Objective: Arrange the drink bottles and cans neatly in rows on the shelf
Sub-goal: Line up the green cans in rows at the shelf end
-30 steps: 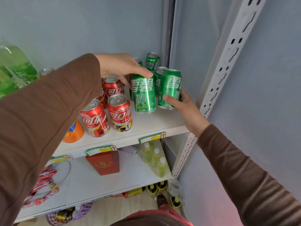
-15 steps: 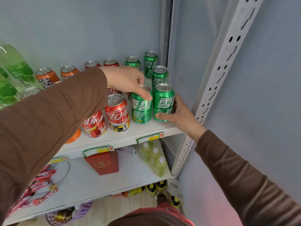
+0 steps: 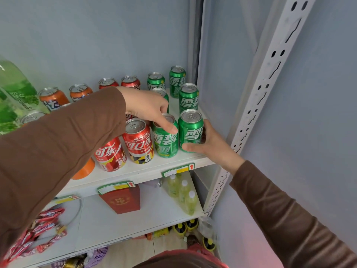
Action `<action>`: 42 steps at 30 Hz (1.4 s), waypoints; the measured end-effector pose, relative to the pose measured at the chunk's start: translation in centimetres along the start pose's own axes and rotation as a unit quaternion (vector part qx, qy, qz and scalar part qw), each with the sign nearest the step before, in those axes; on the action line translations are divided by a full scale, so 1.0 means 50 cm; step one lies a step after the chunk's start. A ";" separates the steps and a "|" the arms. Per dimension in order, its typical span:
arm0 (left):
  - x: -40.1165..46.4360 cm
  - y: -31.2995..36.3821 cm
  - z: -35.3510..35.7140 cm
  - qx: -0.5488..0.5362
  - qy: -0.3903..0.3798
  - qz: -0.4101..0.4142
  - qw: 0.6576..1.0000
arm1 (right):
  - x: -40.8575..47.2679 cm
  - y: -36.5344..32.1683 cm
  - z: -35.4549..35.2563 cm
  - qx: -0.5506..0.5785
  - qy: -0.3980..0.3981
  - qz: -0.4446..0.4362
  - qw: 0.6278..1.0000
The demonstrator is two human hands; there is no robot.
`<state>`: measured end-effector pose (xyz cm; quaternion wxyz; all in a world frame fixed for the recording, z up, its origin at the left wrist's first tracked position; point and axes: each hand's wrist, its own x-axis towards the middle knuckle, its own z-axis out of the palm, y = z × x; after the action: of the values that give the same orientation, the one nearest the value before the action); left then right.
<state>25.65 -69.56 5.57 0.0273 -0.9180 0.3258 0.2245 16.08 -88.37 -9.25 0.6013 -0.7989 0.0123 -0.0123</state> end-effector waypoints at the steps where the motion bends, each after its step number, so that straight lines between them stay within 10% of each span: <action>1: -0.003 -0.002 -0.005 -0.004 -0.010 0.005 1.000 | -0.006 -0.007 -0.004 0.018 -0.002 0.004 1.000; 13: 0.061 -0.116 -0.087 -0.133 0.191 0.045 0.972 | 0.113 -0.048 -0.016 0.117 0.124 0.032 0.985; 25: 0.155 -0.165 -0.081 -0.127 0.010 0.039 0.991 | 0.214 0.010 -0.015 0.094 0.143 0.041 0.984; 42: 0.189 -0.185 -0.081 -0.207 -0.009 0.069 0.976 | 0.241 0.021 -0.005 0.121 0.147 0.014 0.982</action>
<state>39.38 -68.63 4.25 -0.1759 -0.8771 0.3345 0.2965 28.11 -89.31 -10.13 0.6854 -0.7093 0.1100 -0.1227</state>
